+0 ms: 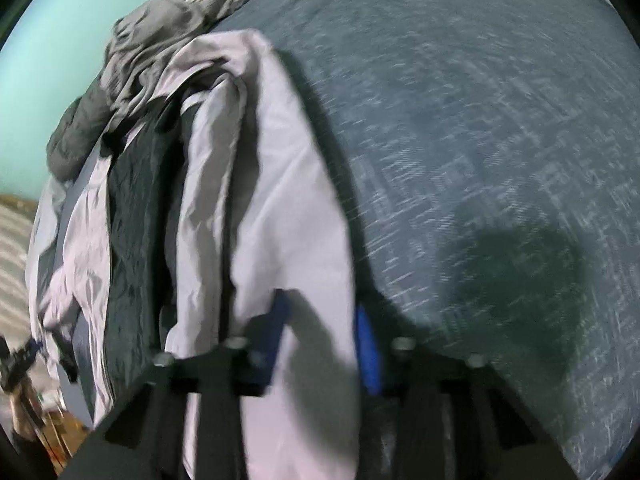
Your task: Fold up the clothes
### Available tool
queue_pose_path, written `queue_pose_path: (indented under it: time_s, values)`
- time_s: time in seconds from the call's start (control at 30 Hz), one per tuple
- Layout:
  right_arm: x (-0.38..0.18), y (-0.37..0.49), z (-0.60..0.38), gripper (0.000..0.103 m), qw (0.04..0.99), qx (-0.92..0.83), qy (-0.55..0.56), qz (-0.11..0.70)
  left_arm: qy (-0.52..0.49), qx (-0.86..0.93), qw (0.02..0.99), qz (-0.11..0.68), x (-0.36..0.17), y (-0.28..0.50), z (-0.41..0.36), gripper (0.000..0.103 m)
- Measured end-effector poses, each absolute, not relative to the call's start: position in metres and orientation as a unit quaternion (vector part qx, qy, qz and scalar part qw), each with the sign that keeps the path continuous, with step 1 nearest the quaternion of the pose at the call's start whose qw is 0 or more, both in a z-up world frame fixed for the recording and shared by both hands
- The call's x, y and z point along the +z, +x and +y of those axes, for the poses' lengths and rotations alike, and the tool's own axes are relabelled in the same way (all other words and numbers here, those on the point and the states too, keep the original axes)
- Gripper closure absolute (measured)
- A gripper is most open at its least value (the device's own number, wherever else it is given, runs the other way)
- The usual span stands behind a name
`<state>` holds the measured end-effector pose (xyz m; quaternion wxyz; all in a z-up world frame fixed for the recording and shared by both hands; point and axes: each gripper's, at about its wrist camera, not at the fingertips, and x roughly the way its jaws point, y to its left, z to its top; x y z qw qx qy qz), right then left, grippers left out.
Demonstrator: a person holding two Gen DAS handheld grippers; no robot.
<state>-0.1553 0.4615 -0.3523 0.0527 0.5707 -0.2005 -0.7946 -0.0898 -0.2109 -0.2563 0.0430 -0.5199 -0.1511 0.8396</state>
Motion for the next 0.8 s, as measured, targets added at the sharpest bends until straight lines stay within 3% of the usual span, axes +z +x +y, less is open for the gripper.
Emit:
queue_pose_path:
  time_s: [0.03,0.07,0.4,0.67,0.73,0.8]
  values:
    - [-0.35,-0.156,0.459,0.099,0.059,-0.797,0.571,-0.191,-0.52,0.84,0.043,-0.15,-0.256,-0.09,-0.209,0.039]
    - [-0.348,-0.156,0.456,0.101,0.065,-0.798,0.571,-0.181,-0.52,0.84,0.043,-0.149,-0.256,-0.091,-0.208,0.039]
    - [-0.238,-0.197,0.521,0.102,0.018,-0.866,0.483,-0.123,-0.523,0.84,0.045,-0.139,-0.253,-0.098,-0.191,0.039]
    - [-0.19,-0.258,0.577,0.102,-0.084,-0.88,0.463,-0.063,-0.539,0.833,0.031,-0.12,-0.262,-0.1,-0.191,0.039]
    - [-0.183,-0.271,0.596,0.099,-0.125,-0.88,0.454,-0.062,-0.541,0.832,0.027,-0.118,-0.263,-0.1,-0.192,0.039]
    - [-0.179,-0.281,0.612,0.084,-0.174,-0.878,0.44,-0.064,-0.542,0.832,0.027,-0.118,-0.263,-0.1,-0.192,0.039]
